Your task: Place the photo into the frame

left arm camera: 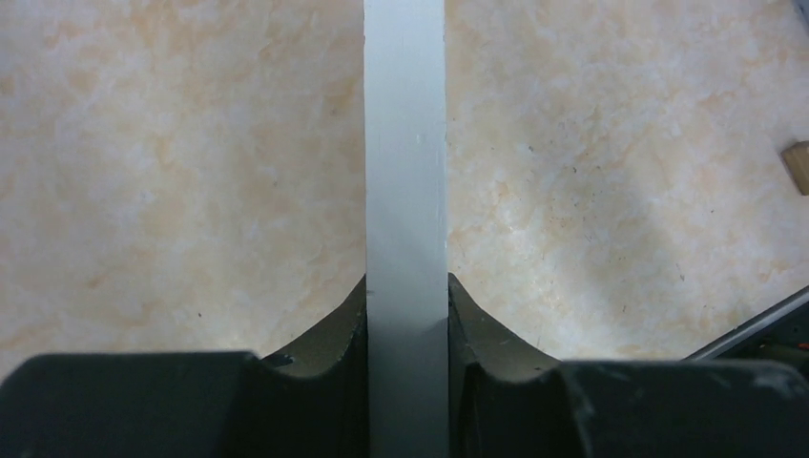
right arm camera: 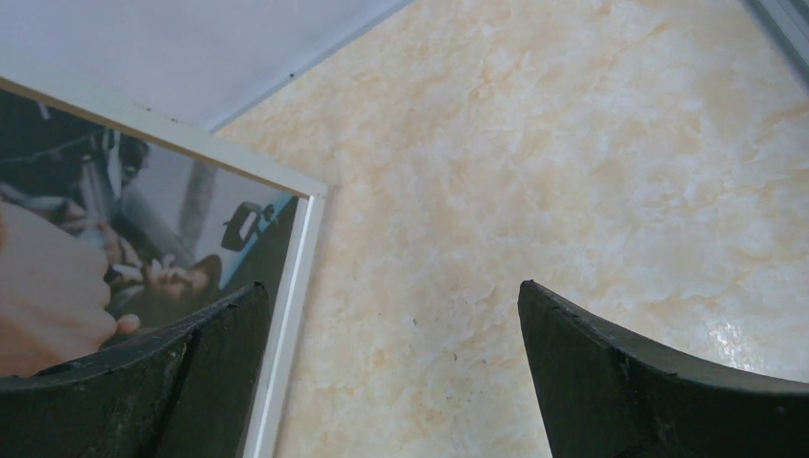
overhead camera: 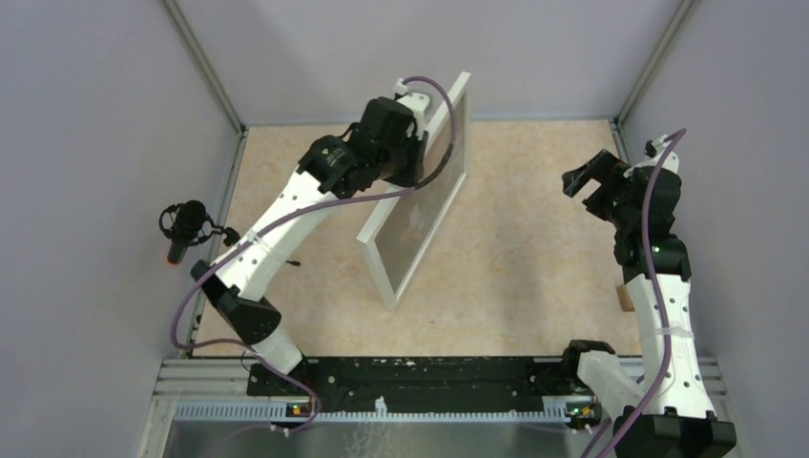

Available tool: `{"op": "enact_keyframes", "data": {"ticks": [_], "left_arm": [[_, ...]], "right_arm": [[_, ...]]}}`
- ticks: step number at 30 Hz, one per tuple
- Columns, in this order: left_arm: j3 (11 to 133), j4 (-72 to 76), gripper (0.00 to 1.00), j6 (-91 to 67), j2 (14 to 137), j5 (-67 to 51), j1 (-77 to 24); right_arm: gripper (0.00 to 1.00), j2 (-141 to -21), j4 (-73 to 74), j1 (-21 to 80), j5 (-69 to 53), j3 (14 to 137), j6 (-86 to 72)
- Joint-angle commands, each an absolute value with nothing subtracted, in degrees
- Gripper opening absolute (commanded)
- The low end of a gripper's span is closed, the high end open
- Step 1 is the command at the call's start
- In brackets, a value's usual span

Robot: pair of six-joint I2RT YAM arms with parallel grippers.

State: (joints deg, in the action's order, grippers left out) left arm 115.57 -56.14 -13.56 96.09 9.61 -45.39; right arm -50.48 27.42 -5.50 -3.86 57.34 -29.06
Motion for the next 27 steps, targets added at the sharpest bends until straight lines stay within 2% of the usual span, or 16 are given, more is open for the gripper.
{"op": "enact_keyframes", "data": {"ticks": [1,7,13,22,27], "left_arm": [[107.3,-38.7,0.00,-21.9,85.5,-2.4,-37.8],[89.5,-26.1,0.00,-31.8,77.7,-18.9,-23.5],[73.3,-13.4,0.00,-40.8,75.1,-33.7,-10.6],[66.0,-13.3,0.00,-31.0,79.7,-27.1,-1.1],[66.0,-12.0,0.00,-28.1,87.0,-28.4,1.8]], "right_arm": [[0.99,-51.2,23.9,-6.0,-4.8,56.6,-28.7],[0.99,-51.7,23.0,-6.0,-5.4,55.9,-28.6],[0.99,-52.1,22.5,-6.0,-6.0,55.6,-28.5],[0.99,-52.6,21.7,-6.0,-7.0,55.2,-28.4],[0.99,-52.8,21.5,-6.0,-7.6,55.1,-28.4]]}}
